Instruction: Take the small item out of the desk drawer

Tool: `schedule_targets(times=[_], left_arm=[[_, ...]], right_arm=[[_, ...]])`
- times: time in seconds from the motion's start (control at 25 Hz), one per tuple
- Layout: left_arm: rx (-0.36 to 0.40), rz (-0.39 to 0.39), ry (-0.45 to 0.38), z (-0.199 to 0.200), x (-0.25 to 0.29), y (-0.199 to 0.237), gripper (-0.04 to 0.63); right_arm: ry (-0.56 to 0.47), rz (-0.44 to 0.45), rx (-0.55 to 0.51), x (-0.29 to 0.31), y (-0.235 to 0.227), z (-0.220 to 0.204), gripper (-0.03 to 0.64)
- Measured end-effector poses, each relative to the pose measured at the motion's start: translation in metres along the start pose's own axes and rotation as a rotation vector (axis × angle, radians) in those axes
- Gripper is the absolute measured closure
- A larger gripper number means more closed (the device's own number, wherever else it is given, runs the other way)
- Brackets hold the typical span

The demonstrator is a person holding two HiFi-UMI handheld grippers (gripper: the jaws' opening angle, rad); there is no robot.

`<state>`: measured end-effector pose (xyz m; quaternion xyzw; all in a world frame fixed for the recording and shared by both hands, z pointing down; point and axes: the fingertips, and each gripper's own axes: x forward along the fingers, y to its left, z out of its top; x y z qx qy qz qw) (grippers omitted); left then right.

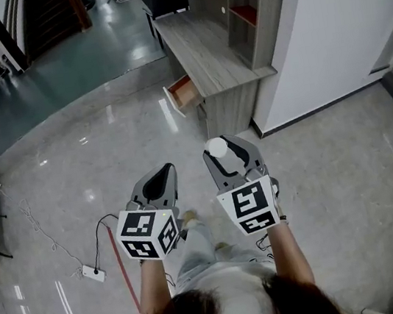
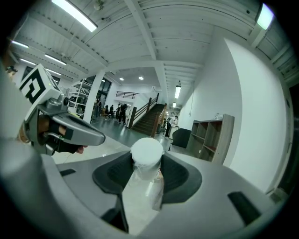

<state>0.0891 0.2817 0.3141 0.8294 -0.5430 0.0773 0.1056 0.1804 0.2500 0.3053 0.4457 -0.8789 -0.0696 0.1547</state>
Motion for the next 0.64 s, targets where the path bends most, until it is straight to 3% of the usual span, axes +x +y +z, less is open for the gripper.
schedule_targets(times=[0.64], left_arm=[[0.007,0.004,0.015,-0.001,0.015,0.009,0.58]], right_arm=[[-0.01,0.0,0.023,0.017,-0.009,-0.002,0.428]])
